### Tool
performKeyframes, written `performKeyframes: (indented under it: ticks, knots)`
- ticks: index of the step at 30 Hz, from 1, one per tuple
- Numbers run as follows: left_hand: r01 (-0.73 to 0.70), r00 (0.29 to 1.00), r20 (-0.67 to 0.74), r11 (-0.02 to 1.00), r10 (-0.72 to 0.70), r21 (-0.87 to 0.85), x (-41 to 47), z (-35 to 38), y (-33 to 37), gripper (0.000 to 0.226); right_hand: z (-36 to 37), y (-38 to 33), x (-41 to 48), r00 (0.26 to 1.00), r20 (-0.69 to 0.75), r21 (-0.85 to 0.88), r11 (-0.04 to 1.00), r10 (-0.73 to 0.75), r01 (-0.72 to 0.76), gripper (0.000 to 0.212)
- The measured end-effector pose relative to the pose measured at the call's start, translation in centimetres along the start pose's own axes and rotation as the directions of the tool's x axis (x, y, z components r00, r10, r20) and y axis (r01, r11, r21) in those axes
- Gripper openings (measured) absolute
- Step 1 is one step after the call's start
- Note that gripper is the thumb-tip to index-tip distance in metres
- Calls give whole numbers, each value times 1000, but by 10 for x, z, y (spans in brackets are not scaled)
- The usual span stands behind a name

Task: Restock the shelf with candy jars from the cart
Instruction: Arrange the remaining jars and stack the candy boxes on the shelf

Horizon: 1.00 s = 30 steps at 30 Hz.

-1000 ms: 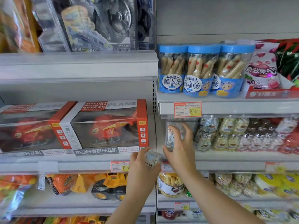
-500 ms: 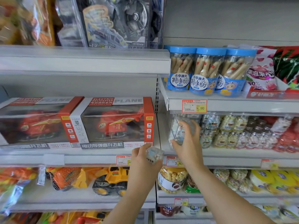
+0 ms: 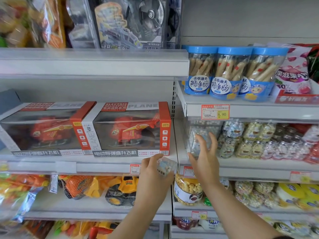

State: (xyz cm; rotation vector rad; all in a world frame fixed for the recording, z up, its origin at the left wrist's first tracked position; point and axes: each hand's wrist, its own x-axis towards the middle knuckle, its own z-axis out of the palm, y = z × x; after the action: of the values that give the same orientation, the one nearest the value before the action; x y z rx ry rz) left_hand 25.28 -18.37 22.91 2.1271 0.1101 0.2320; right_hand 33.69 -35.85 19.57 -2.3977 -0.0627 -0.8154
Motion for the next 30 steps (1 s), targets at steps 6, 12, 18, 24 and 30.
performKeyframes:
  ticks: [6,12,18,24,30]
  knots:
    - [15,1000,3,1000,-15,-6,3,2,3,59,1,-1,7,998,53,-35,999,30,-28,77]
    - [0,1000,8,999,0,-35,9,7,11,58,-6,-1,12,993,114,-47,999,-9,14,85]
    - [-54,998,13,992,55,-113,7,10,30,55,-50,-1,10,996,91,187,982,-15,-2,93]
    - [-81,995,25,944,94,-319,1,30,58,48,-100,-13,-22,887,460,489,844,-36,-219,67]
    - [-238,965,8,888,262,-394,-2,49,76,34,-104,-7,-8,945,319,589,765,75,-259,70]
